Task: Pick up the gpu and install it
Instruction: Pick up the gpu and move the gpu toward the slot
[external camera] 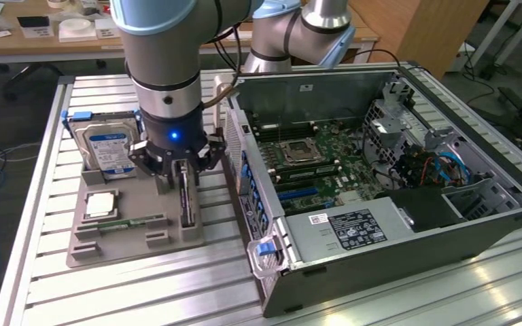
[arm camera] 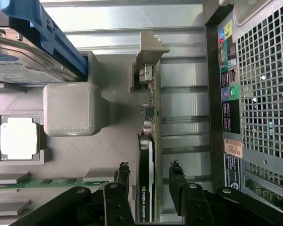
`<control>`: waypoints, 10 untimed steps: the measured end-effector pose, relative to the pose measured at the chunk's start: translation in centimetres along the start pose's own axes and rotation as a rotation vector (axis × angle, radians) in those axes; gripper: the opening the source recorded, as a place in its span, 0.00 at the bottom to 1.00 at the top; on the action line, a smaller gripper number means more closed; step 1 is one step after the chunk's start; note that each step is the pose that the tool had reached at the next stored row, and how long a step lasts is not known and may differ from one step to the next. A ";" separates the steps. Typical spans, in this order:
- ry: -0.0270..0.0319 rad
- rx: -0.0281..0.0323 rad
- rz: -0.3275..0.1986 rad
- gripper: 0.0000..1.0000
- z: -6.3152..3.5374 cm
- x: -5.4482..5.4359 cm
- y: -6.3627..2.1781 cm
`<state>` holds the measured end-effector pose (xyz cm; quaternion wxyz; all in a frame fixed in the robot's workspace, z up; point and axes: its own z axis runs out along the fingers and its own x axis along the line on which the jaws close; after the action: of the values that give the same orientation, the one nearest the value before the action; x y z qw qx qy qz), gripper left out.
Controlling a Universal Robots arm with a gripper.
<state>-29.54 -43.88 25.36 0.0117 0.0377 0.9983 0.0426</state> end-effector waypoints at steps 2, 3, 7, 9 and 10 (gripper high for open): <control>0.0000 -0.0001 0.000 0.47 0.24 0.0 0.15; 0.0000 -0.0001 0.000 0.47 0.39 0.1 0.23; 0.0000 0.0000 0.000 0.47 0.99 0.2 0.53; 0.0000 -0.0001 0.000 0.47 1.17 0.3 0.58; 0.0002 0.0002 0.000 0.47 1.19 0.3 0.57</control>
<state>-29.74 -43.19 24.21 0.0116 0.0378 0.9983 0.0425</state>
